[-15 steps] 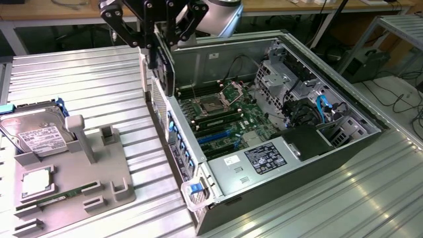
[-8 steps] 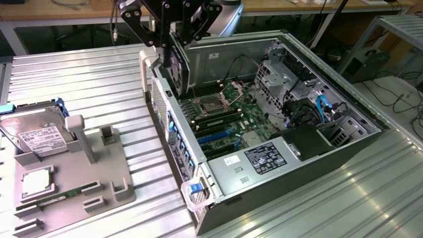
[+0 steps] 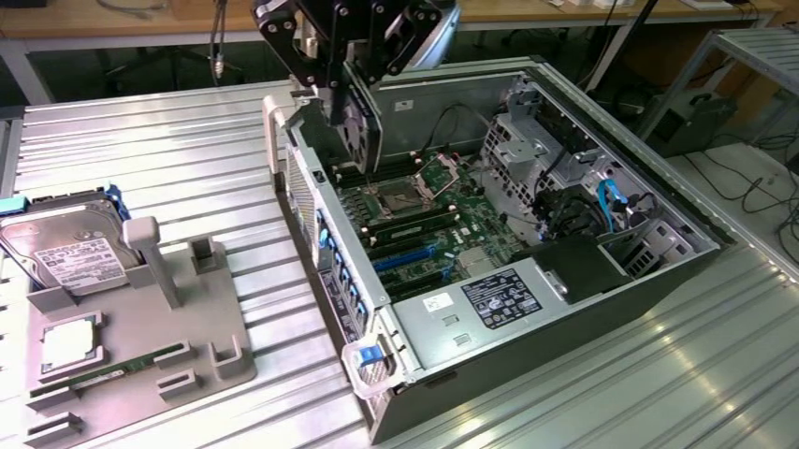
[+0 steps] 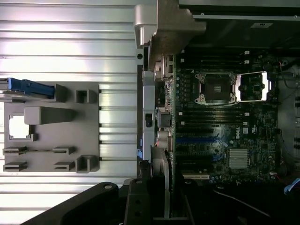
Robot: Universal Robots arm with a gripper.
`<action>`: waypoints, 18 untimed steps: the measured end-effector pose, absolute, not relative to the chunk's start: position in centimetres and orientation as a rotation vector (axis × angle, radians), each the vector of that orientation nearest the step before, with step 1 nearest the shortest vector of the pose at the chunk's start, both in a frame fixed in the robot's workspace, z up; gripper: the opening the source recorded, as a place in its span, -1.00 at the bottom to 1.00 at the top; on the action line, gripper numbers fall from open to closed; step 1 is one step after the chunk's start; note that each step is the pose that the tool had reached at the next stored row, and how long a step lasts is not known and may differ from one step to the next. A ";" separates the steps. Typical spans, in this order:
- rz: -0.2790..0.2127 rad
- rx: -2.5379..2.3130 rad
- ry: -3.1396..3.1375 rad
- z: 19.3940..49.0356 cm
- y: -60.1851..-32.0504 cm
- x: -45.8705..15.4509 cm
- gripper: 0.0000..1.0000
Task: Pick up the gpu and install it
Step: 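Pick up the gpu and move the gpu toward the slot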
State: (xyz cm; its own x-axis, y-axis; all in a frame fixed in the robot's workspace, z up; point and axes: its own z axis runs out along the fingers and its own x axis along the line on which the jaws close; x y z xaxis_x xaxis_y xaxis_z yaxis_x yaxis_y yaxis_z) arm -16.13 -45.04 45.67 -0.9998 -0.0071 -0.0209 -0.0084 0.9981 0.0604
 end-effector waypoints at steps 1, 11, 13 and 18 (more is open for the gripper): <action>0.094 -0.012 3.119 45.7 -45.0 -16.0 -0.44; 0.094 -0.013 3.120 45.6 -45.0 -14.3 -0.44; 0.094 -0.013 3.120 45.6 -45.0 -13.9 -0.44; 0.095 -0.014 3.119 45.6 -45.0 -13.2 -0.44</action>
State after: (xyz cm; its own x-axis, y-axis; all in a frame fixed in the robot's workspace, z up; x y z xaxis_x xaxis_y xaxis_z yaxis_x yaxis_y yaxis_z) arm -13.24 -45.05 45.56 -0.9997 -0.0082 -0.0209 -0.0094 0.9981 0.0605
